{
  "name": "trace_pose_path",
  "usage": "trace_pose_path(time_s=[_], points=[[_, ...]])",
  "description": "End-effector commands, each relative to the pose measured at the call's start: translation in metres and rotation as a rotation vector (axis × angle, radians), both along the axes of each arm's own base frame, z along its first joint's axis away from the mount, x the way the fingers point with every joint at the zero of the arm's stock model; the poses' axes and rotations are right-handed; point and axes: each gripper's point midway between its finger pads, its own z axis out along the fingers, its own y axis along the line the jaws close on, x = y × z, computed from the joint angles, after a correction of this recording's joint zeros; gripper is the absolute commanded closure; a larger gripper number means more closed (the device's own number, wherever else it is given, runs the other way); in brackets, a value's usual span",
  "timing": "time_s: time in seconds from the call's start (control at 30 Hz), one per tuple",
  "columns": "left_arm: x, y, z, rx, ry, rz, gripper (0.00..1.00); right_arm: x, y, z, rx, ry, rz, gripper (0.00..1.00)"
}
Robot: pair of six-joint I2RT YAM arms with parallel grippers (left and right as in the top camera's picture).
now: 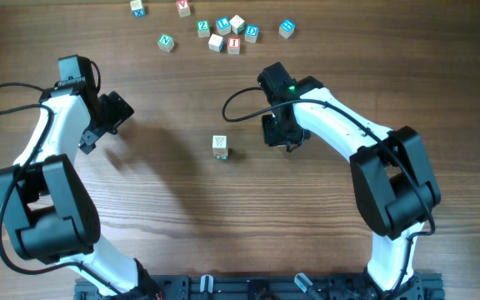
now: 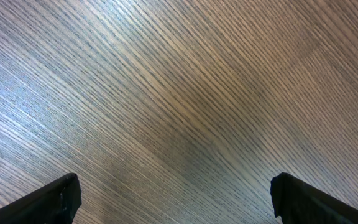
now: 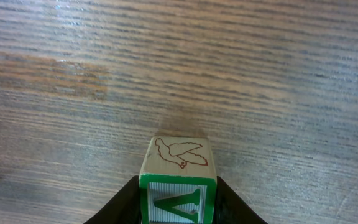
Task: Form a tower
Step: 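Lift the V block and carry it toward the center stack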
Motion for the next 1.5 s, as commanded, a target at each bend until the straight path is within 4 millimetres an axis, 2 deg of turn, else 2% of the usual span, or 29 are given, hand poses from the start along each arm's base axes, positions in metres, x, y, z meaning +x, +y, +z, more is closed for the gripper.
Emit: trace_pose_path(time_s=[0.0,0.17,0.23,0.37,0.43,0.57,0.7,0.8,0.9,1.2,1.27,1.33,1.4,1.47], points=[[0.004,0.004,0.010,0.007,-0.028,-0.001,0.00,0.000,0.005,0.002,0.013,-0.008,0.005,0.68],[0.004,0.004,0.010,0.007,-0.028,-0.001,0.00,0.006,0.007,0.003,0.023,-0.032,0.005,0.68],[0.004,0.004,0.010,0.007,-0.028,-0.001,0.00,0.010,0.010,0.008,0.030,-0.045,0.005,0.72],[0.004,0.004,0.010,0.007,-0.028,-0.001,0.00,0.024,0.018,0.039,0.059,-0.099,0.008,0.72],[0.004,0.004,0.010,0.007,-0.028,-0.001,0.00,0.024,0.017,0.049,0.059,-0.097,0.007,0.72],[0.004,0.004,0.010,0.007,-0.028,-0.001,0.00,0.001,0.006,0.039,0.016,-0.004,-0.051,0.73],[0.004,0.004,0.010,0.007,-0.028,-0.001,0.00,-0.008,0.007,0.026,0.021,0.017,-0.063,0.73],[0.004,0.004,0.010,0.007,-0.028,-0.001,0.00,-0.007,0.009,0.023,0.027,0.005,-0.059,0.73],[0.004,0.004,0.010,0.007,-0.028,-0.001,0.00,-0.007,0.008,0.023,0.023,0.007,-0.059,0.69],[0.004,0.004,0.010,0.007,-0.028,-0.001,0.00,-0.013,0.005,0.003,0.022,0.007,-0.058,0.68],[0.004,0.004,0.010,0.007,-0.028,-0.001,0.00,-0.011,0.006,0.003,0.026,0.001,-0.059,0.57],[0.004,0.004,0.010,0.007,-0.028,-0.001,0.00,-0.010,0.006,0.003,0.028,-0.003,-0.058,0.51],[0.004,0.004,0.010,0.007,-0.028,-0.001,0.00,-0.008,0.006,0.003,0.028,-0.015,-0.060,0.51],[0.004,0.004,0.010,0.007,-0.028,-0.001,0.00,-0.004,0.003,0.004,0.007,-0.032,-0.064,0.56]])
